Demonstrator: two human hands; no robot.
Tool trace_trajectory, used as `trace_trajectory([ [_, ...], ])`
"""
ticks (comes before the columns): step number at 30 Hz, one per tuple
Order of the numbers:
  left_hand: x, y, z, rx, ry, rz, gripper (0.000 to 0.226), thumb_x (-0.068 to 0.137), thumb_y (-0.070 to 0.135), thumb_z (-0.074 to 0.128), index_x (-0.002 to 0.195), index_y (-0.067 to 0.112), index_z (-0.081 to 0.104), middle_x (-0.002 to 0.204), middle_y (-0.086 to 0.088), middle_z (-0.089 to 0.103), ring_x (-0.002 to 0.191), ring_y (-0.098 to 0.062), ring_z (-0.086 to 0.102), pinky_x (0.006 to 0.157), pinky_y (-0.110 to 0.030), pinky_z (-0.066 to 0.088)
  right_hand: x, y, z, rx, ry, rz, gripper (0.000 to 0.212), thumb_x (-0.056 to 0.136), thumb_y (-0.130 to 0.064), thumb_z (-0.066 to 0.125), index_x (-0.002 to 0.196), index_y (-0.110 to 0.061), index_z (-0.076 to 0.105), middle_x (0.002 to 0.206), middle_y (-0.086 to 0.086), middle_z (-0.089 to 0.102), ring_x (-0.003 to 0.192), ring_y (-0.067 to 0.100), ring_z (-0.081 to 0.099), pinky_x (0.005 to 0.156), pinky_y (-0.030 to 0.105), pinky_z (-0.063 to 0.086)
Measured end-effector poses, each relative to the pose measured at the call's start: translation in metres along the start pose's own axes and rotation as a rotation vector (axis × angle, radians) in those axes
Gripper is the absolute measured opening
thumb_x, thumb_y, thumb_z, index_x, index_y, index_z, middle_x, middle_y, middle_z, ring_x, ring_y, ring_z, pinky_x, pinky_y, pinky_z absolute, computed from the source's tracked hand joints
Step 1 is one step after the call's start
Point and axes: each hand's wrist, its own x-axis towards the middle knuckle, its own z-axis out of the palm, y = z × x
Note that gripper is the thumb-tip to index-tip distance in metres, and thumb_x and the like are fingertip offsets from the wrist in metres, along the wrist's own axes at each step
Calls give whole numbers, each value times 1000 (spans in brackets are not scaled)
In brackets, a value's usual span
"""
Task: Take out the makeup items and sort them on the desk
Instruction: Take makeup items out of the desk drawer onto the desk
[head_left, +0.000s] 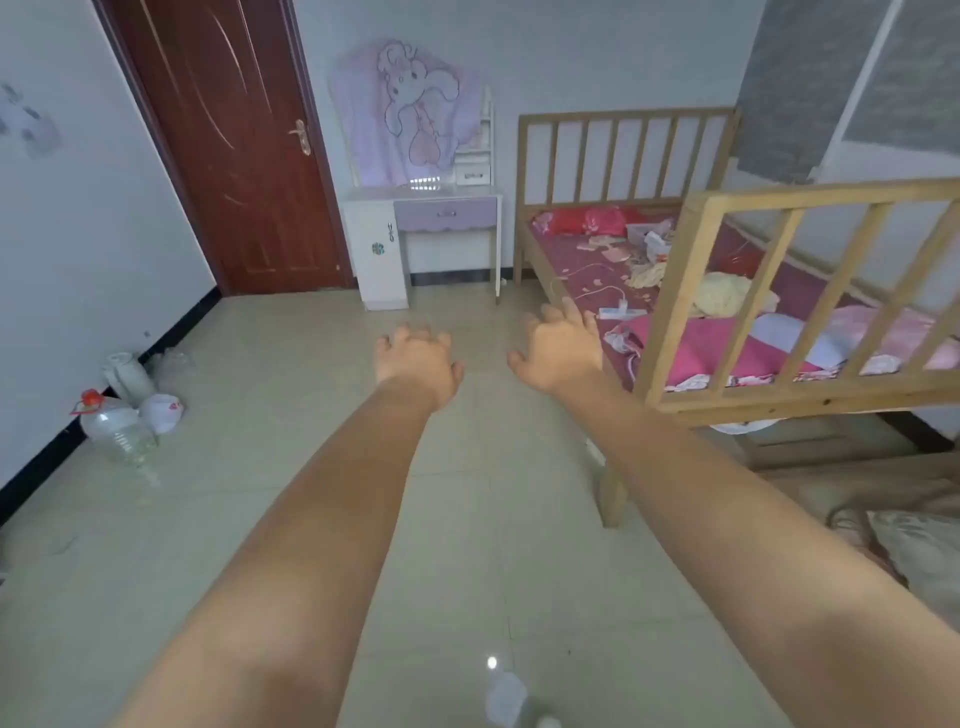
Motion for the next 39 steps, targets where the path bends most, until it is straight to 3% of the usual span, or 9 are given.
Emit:
trace_trajectory([
  [6,135,0,53,-5,-161,-21,52,98,40,29,142,13,25,148,-11,26,140,-30,15,115,-44,17,131,25,61,2,-136,18,53,92,-39,40,137,-12,36,145,15,32,141,31,15,116,45,14],
  [17,403,-32,81,28,-234,-63,53,98,41,27,144,14,20,151,-8,22,143,-28,11,116,-42,15,406,44,126,-40,-234,-33,56,92,-42,38,140,-14,30,148,12,28,140,31,17,114,44,15],
  [24,612,-92,100,39,-182,-90,53,98,39,28,143,12,21,150,-11,24,142,-30,13,114,-43,17,620,28,164,-14,-154,-32,54,92,-40,39,138,-13,34,146,13,33,141,31,15,114,44,15],
  [28,733,-125,100,43,-160,-61,52,98,39,28,142,12,22,148,-10,26,141,-29,15,113,-42,18,740,23,176,15,-123,14,49,91,-40,40,132,-13,42,139,12,41,137,31,23,113,43,21],
  [33,889,-152,114,16,-141,-28,51,98,39,28,141,13,25,147,-10,29,139,-27,19,112,-39,20,893,32,199,37,-136,70,49,91,-42,40,132,-16,42,143,10,36,141,29,16,116,43,16],
  [39,1076,-173,151,4,-114,-16,51,98,39,28,141,11,26,148,-10,27,142,-28,13,113,-40,18,1081,40,245,25,-71,52,51,89,-43,42,131,-14,41,139,10,39,136,29,23,111,42,21],
])
